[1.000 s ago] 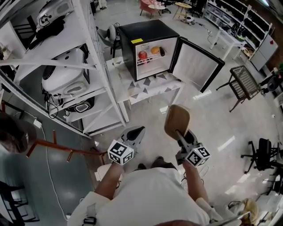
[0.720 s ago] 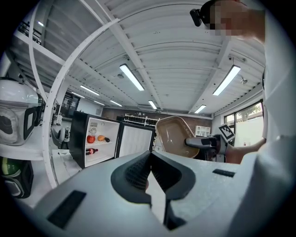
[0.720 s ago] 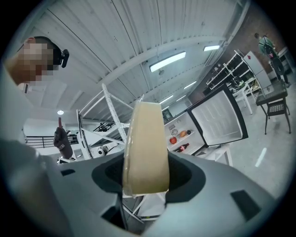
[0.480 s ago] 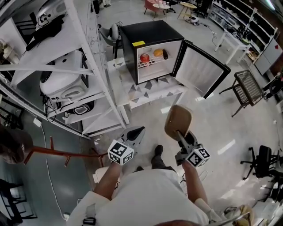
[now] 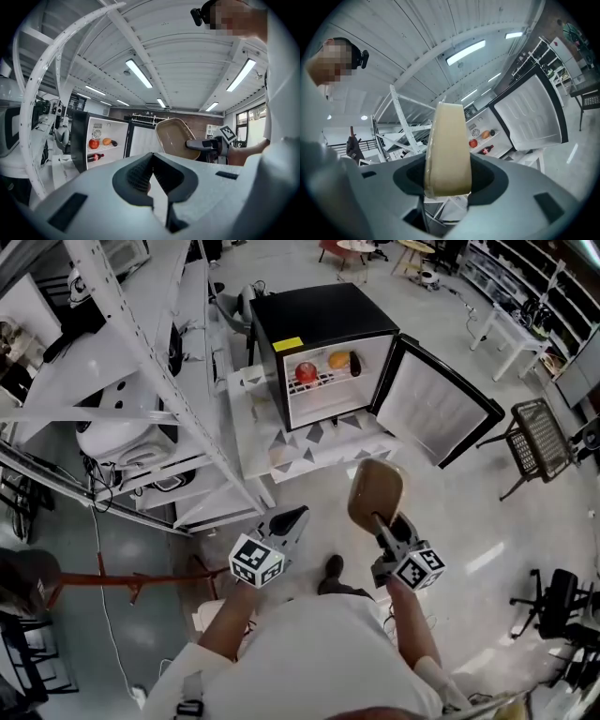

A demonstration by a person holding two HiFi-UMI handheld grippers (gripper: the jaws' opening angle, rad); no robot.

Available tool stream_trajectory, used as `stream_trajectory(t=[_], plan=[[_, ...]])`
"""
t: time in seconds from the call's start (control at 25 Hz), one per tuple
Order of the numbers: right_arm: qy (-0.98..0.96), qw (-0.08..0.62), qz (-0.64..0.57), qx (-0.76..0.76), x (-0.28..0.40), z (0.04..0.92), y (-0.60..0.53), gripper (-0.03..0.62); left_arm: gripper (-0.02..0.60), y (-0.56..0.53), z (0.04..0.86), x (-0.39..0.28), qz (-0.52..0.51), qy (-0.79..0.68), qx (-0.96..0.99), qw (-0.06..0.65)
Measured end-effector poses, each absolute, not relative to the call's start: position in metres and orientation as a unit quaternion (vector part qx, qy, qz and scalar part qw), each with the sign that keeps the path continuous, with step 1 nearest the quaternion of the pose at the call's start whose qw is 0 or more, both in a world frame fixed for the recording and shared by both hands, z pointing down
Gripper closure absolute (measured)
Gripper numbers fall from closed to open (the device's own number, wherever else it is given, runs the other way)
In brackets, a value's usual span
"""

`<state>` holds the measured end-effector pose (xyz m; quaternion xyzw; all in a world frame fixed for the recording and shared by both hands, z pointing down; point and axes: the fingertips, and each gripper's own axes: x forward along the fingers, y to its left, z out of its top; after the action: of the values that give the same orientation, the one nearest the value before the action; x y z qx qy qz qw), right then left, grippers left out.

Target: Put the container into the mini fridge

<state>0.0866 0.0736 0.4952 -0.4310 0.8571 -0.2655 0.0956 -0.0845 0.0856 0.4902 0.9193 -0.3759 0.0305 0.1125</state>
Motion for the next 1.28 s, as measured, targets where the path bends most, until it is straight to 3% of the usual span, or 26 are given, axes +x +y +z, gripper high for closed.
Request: stream_trajectory(t=[0.72,1.28], plan=[[0.875,0.065,-0.296,-0.378,0.146,0.524,-0.079,0.370,0.577,-0.041,0.497,-0.022,0.050,-0.441,0.888,0.120],[0.865,0.049,-0.335,-0.370,0.127,0.559,-0.118,0.370,0.577,-0.077,0.513,-0.037,0.062,-0.455,0.878,0.136]])
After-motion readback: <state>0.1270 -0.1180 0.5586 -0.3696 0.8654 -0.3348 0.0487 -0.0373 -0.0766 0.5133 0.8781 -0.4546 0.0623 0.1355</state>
